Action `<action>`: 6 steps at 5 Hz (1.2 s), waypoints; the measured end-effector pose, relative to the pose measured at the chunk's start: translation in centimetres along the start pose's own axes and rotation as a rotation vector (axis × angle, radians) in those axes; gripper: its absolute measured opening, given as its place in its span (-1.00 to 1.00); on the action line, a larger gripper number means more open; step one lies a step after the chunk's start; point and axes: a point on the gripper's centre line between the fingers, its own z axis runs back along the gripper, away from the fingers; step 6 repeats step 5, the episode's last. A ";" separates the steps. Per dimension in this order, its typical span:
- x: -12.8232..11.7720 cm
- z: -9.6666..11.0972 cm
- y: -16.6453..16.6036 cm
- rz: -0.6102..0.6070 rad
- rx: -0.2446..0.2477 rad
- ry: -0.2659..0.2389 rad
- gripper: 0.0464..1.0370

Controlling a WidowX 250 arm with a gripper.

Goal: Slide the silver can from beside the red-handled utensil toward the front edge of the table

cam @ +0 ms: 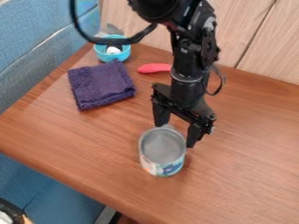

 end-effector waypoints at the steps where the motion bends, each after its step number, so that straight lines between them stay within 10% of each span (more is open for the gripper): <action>1: 0.0 0.1 -0.1 -0.015 -0.006 -0.002 0.92; 6: 5.0 6.7 2.6 0.072 0.038 -0.209 0.92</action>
